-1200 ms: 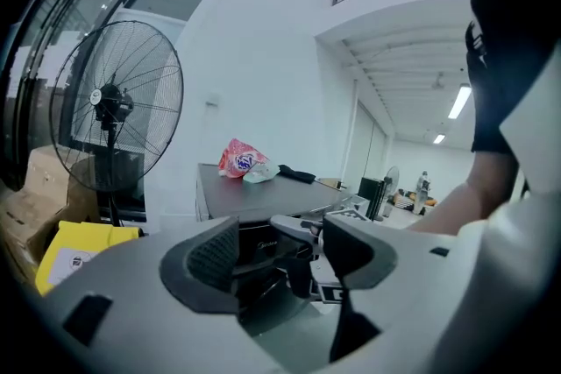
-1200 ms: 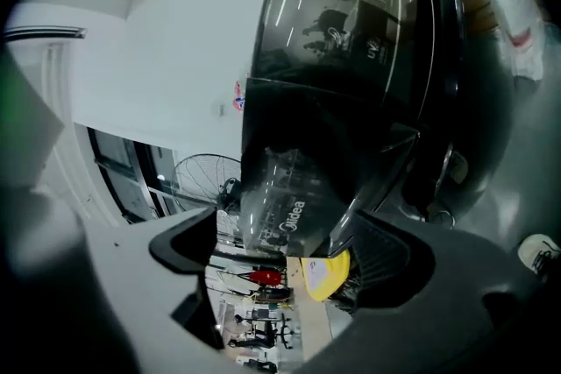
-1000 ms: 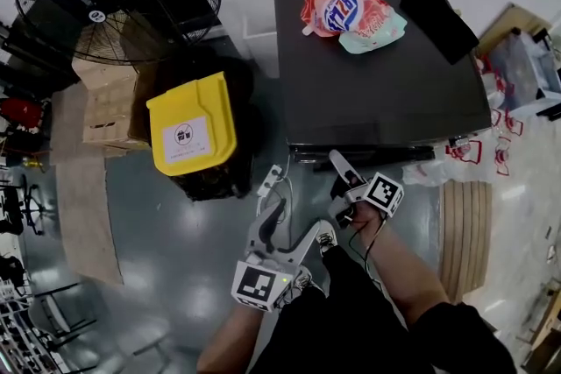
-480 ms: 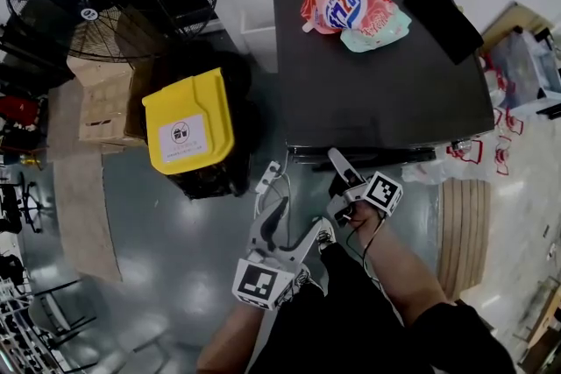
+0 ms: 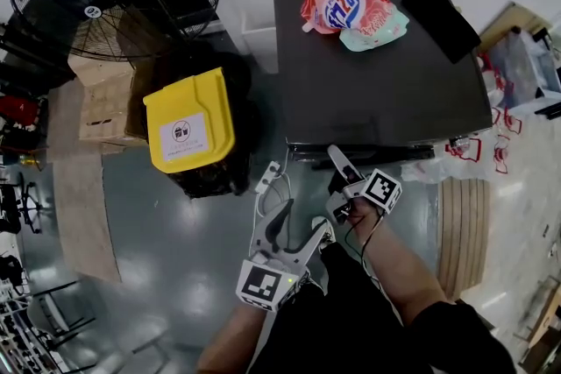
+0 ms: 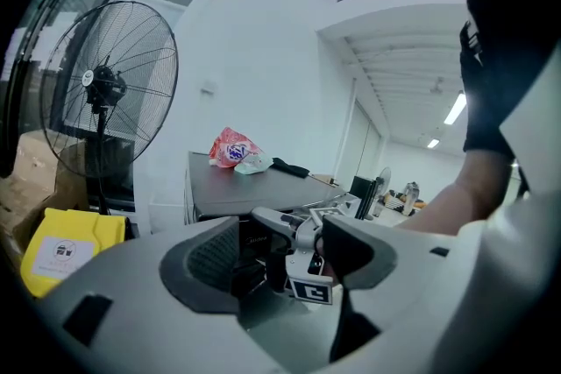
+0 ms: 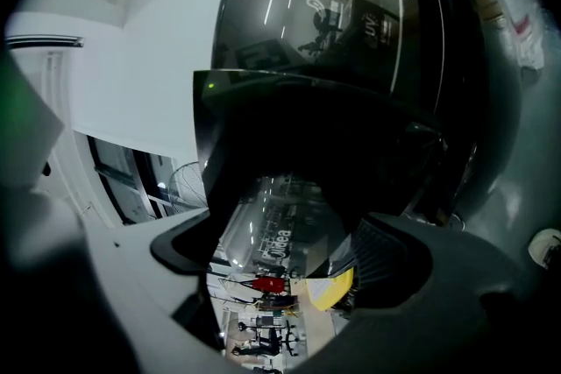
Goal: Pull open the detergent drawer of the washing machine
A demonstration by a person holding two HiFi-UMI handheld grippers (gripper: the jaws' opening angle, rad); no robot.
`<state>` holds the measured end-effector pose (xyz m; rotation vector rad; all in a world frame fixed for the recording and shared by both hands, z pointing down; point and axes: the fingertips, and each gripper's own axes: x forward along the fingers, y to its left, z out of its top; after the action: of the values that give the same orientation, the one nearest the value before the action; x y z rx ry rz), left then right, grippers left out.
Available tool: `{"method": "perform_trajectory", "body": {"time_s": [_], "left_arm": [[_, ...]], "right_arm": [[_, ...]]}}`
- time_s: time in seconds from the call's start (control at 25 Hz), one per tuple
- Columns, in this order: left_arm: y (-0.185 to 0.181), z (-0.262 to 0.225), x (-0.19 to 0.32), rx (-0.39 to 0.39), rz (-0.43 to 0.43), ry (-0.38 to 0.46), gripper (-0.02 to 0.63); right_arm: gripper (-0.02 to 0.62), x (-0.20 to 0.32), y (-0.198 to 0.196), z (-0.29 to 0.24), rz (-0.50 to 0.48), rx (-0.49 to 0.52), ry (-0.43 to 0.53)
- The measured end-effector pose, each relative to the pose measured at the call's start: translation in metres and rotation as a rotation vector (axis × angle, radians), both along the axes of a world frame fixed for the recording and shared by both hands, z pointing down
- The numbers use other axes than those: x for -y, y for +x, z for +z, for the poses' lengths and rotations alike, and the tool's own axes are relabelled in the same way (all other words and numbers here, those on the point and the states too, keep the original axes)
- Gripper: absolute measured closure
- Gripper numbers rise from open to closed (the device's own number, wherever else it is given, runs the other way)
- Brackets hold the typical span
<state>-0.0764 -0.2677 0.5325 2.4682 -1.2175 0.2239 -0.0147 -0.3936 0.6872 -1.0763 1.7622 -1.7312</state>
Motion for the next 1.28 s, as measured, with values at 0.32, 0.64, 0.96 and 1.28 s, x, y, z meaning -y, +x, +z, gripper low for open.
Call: {"method": "perform_trajectory", "body": {"time_s": [0.32,0.64,0.96,1.28], "left_arm": [[-0.003,-0.004,-0.019,-0.003,-0.004,-0.005,0.333],[-0.009,-0.008,-0.048,-0.002,0.007,0.007,0.333],[-0.011,-0.015,-0.077,0.008,0.029,0.016,0.334],[-0.013,-0.013,-0.113,0.016,0.054,0.016,0.333]], "right_arm": [[0.118,-0.016,0.000,-0.002,0.009,0.003,-0.007],[0.120,-0.043,0.003,-0.003,0.038,0.009,-0.006],[0.121,-0.077,0.006,-0.004,0.057,0.014,-0.013],[0.123,-0.117,0.008,0.000,0.073,0.018,-0.018]]}}
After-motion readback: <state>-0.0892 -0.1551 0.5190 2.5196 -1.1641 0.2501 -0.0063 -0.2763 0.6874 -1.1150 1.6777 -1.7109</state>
